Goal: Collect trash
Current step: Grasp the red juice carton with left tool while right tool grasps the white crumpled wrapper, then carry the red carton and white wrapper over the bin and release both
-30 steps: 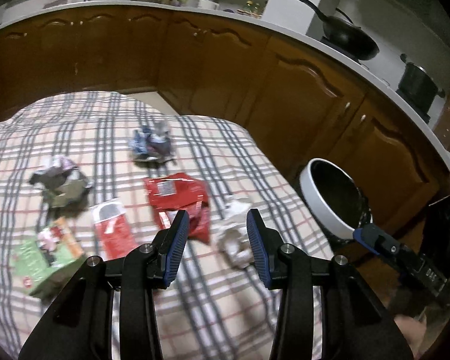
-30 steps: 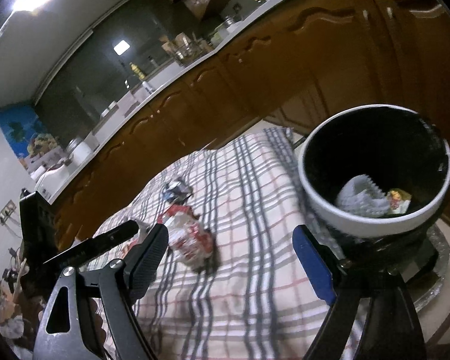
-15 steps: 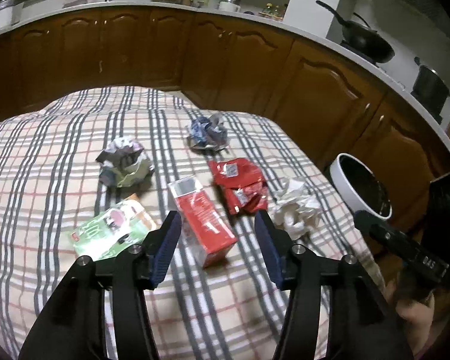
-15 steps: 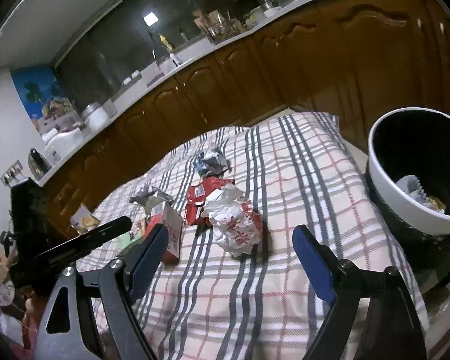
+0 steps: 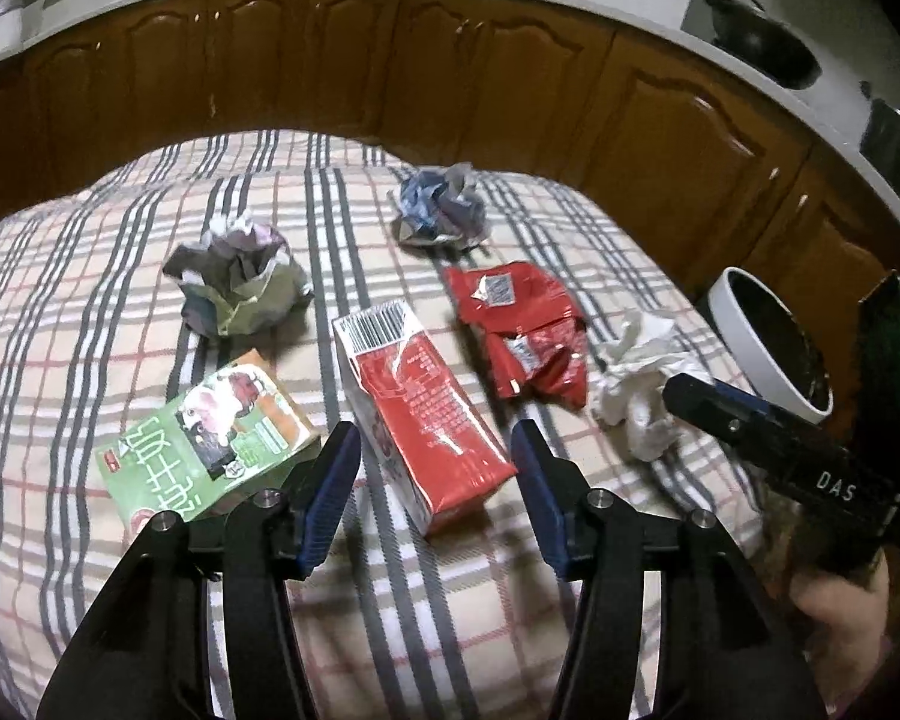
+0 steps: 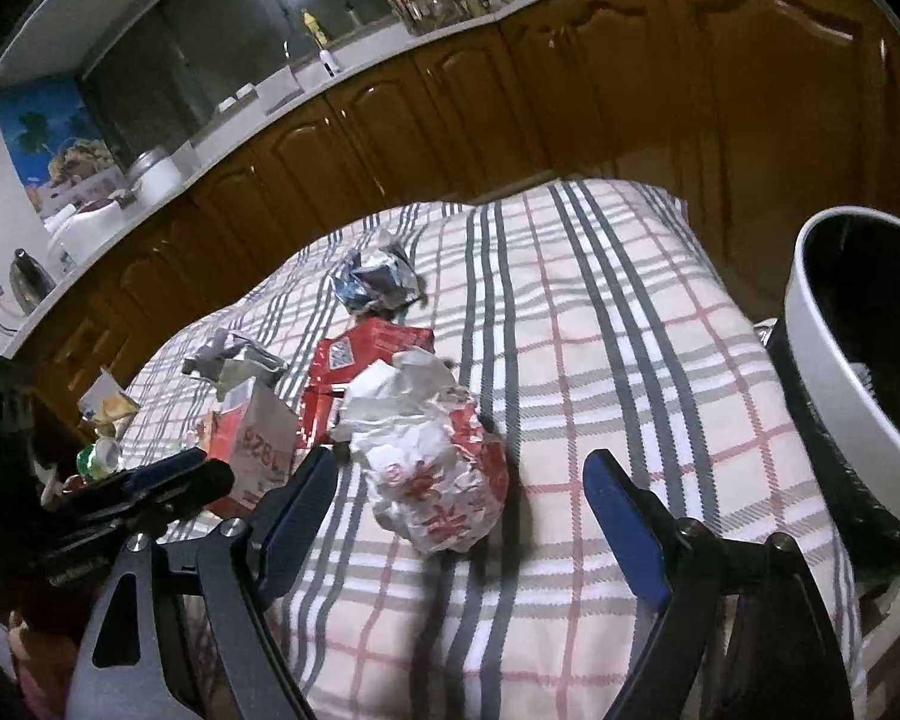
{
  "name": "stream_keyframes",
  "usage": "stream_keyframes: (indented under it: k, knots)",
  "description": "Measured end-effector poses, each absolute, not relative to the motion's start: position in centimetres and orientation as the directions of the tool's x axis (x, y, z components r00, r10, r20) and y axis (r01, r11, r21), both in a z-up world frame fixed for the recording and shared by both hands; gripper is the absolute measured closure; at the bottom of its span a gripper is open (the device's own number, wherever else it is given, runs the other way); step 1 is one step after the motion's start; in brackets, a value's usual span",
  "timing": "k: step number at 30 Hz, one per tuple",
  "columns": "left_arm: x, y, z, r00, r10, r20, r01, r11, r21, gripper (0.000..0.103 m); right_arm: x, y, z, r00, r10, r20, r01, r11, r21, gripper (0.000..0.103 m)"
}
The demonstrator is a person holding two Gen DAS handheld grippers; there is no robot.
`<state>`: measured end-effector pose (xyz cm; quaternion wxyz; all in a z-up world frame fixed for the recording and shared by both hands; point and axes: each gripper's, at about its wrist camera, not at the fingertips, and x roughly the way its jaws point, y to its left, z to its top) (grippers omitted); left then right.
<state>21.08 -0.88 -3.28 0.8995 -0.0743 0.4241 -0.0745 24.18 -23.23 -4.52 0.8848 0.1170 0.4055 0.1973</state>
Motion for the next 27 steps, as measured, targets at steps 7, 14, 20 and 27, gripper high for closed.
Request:
stream_keyframes:
  k: [7, 14, 20, 27]
  knots:
    - [20.9, -0.6, -3.4, 0.639, -0.207, -0.741, 0.07, 0.975, -0.211, 0.073, 23.9, -23.5, -4.3, 0.591, 0.463, -0.66, -0.28, 0.886, 0.37, 0.073]
    - [19.8, -1.5, -1.2, 0.67, -0.242, -0.702, 0.114, 0.968, -0.224, 0.073, 22.2, -24.9, -2.8, 0.623, 0.482, -0.616, -0.293, 0.874, 0.387, 0.075]
    - [19.0, -4.0, 0.7, 0.68, -0.307, -0.666, 0.201, 0.951, -0.234, 0.073, 20.6, -26.9, -1.2, 0.658, 0.479, -0.581, -0.283, 0.872, 0.399, 0.076]
    - [18.7, -6.7, 2.1, 0.682, -0.354, -0.64, 0.263, 0.935, -0.238, 0.074, 19.3, -30.2, -0.1, 0.7, 0.452, -0.552, -0.242, 0.878, 0.412, 0.076]
